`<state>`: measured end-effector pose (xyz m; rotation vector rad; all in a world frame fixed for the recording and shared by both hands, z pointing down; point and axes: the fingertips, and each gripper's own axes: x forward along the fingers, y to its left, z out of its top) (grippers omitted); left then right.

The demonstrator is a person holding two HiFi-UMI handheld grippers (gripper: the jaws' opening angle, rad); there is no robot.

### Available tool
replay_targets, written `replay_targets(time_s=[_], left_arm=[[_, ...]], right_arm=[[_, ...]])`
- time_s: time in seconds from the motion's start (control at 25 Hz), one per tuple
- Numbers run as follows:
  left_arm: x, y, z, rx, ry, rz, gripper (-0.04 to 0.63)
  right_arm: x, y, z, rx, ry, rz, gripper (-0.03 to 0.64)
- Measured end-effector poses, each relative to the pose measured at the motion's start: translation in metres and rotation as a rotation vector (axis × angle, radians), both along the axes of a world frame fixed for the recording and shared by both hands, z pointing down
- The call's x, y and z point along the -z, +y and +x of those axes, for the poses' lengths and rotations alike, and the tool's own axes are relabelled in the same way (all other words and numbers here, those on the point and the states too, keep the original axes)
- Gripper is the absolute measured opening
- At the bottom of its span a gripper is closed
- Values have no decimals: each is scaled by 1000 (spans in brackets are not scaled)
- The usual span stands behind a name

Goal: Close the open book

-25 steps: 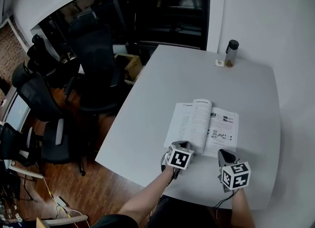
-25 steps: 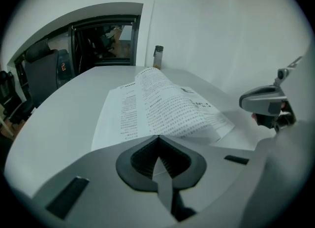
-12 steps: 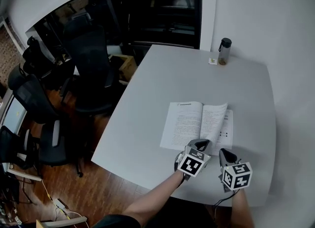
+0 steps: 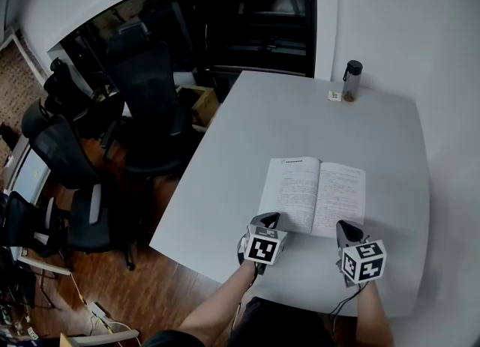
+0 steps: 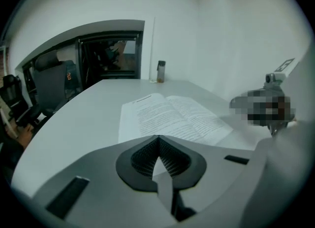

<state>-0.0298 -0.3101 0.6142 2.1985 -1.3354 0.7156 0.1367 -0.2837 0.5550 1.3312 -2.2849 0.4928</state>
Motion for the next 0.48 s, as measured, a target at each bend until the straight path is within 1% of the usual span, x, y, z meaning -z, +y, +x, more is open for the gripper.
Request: replay_targets(time_s=[0.12,0.2,0.36,0.44,0.48], left_arm=[[-23,-1,-25,60,-40,-50,5],[-32,-3,-32,76,-50,-82,5],[-49,-1,-26,59,-60,-171,5],[-53,0,-22,56,-70,-195,5],[-54,0,-20,56,-72,-200,5]], right_arm=[[-24,-8,5,4,43,-54,5],[-39,-13,6,15,79,-95,5],[-75,-13,9,66,179,-222,5],[-90,-10,12,91,218,-281,5],[-94,-9,13,99,223,-294,5]])
